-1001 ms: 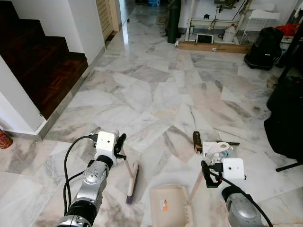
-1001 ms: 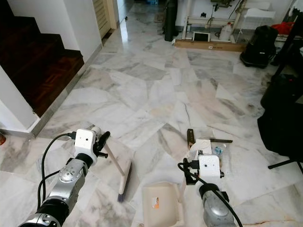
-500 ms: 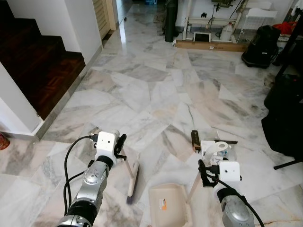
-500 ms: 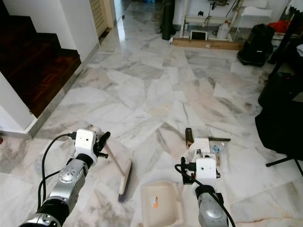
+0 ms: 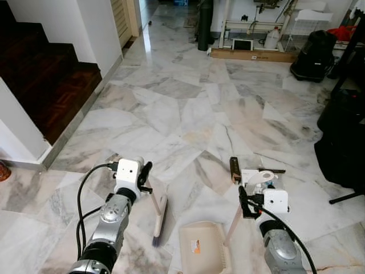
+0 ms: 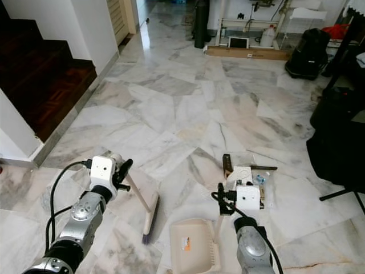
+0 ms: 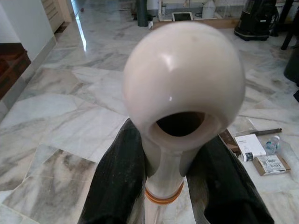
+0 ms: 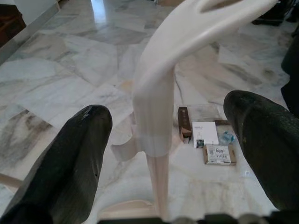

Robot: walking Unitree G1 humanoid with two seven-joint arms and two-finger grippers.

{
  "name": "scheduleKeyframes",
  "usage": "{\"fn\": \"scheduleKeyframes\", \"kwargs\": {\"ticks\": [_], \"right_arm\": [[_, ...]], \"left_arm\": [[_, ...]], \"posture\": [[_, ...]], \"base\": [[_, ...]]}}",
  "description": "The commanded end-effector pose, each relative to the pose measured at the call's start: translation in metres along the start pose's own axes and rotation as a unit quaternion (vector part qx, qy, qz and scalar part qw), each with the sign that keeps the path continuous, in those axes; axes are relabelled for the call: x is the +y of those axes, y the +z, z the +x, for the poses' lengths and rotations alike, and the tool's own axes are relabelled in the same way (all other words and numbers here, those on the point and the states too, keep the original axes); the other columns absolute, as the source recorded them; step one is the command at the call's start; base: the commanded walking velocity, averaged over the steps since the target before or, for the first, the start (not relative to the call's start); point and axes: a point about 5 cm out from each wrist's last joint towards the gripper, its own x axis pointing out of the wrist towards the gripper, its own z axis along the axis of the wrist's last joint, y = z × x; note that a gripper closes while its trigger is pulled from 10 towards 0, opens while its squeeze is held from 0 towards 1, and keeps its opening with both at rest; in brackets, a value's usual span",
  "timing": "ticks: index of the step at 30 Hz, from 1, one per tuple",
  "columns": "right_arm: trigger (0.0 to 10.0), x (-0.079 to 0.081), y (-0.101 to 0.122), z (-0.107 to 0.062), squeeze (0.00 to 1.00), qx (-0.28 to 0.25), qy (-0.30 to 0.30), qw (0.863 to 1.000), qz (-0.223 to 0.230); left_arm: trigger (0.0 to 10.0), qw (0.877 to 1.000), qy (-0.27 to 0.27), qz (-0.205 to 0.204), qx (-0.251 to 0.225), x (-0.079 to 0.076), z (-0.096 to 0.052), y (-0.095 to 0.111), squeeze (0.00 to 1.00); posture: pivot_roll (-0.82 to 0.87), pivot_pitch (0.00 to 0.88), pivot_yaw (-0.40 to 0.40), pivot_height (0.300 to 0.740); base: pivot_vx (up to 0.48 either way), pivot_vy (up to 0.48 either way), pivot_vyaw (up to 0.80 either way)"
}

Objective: Sweep floor

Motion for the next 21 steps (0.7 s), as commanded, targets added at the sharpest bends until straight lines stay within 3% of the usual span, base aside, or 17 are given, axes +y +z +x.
{"fn": "scheduleKeyframes", "kwargs": {"ticks": [1,21], "right_arm": [[10.0,-0.002,-0.003,0.002,0.00,0.005,-0.004,1.000,0.001],[10.0,-0.005,0.013,0.029,0.00,-0.020,-0.001,1.000,-0.012]], "left_arm": [[10.0,1.000,-0.005,0.015,-0.023,0.000,0.004,0.010,0.00],[10.0,0.999,-0.008,0.020,-0.027,0.001,0.004,0.012,0.00]], "posture": [[-0.16,0.077,0.018,0.740],[-0.12,0.094,0.031,0.740]], "base": [[0.000,0.000,0.00],[0.000,0.000,0.00]]}}
